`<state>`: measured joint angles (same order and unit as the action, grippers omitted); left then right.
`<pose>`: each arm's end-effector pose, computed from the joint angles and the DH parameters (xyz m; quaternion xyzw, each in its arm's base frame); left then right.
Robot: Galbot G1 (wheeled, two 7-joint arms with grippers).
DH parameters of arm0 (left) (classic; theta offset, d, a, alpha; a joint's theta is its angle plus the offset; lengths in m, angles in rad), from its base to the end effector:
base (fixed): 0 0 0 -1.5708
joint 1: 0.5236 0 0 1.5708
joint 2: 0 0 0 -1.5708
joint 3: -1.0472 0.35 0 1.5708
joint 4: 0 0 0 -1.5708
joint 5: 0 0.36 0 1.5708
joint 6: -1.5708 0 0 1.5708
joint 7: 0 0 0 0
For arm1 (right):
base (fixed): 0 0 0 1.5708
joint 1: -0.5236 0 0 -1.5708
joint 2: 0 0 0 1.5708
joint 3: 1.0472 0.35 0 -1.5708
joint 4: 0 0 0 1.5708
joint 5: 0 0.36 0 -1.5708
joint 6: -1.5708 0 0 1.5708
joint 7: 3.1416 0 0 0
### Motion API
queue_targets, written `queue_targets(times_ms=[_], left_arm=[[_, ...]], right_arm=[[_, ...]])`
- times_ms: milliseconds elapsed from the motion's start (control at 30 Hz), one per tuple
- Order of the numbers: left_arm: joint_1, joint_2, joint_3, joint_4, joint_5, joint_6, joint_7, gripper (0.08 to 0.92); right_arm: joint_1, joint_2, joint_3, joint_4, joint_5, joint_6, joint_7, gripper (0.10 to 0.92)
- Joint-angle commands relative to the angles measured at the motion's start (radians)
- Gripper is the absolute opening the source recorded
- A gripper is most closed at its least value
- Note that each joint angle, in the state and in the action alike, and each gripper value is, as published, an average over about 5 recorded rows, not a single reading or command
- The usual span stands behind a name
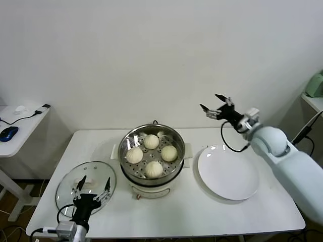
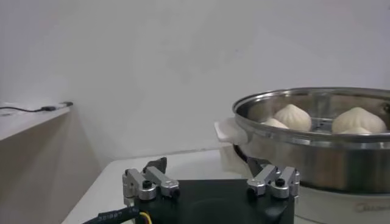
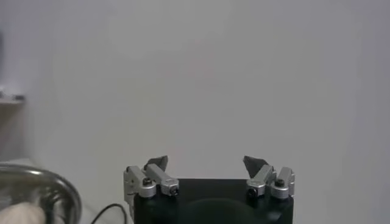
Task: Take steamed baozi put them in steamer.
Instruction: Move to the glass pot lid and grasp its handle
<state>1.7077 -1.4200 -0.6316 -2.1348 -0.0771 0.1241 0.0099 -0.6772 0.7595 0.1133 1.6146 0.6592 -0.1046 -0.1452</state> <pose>0.1463 0.0561 -0.3047 0.0009 -0.9929 -0.0533 0.1059 0.4283 -0.1436 -0.1923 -0.2153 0.9706 -0.1073 0.0017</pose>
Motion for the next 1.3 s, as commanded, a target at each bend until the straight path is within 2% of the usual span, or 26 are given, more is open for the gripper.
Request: queue_targets(times_ms=[33, 367, 500, 700, 800, 967, 1033, 1133, 1300], left_arm=[[-0.012, 0.002, -0.003, -0.004, -0.013, 0.006, 0.008, 0.823], [-0.01, 0.043, -0.016, 0.033, 0.027, -0.048, -0.005, 0.823], [0.0, 0.051, -0.018, 0.043, 0.076, -0.081, -0.018, 0.823], [-0.003, 0.066, -0.037, 0.088, 0.298, -0.176, -0.078, 0.823], [0.0, 0.095, -0.042, 0.137, 0.491, -0.218, -0.17, 0.823], [-0.015, 0.144, -0.055, 0.319, 0.999, -0.288, -0.451, 0.823], [-0.034, 0.155, -0.059, 0.405, 1.14, -0.286, -0.531, 0.823], [-0.066, 0.164, -0.049, 0.512, 1.225, -0.261, -0.58, 0.823], [-0.131, 0.141, -0.036, 0.639, 1.286, -0.225, -0.582, 0.823]], right_arm=[[-0.725, 0.224, 0.623, 0.076, -0.166, 0.288, 0.019, 0.823], [-0.819, 0.44, 0.57, 0.01, -0.226, 0.467, -0.004, 0.823], [-0.832, 0.486, 0.539, -0.008, -0.256, 0.488, -0.003, 0.823], [-0.829, 0.522, 0.5, -0.022, -0.297, 0.483, 0.011, 0.823], [-0.821, 0.529, 0.487, -0.031, -0.311, 0.471, 0.02, 0.823], [-0.809, 0.541, 0.471, -0.046, -0.34, 0.448, 0.034, 0.823], [-0.808, 0.545, 0.467, -0.048, -0.346, 0.442, 0.036, 0.823], [-0.812, 0.547, 0.463, -0.045, -0.352, 0.43, 0.038, 0.823], [-0.826, 0.547, 0.465, -0.029, -0.353, 0.412, 0.039, 0.823]])
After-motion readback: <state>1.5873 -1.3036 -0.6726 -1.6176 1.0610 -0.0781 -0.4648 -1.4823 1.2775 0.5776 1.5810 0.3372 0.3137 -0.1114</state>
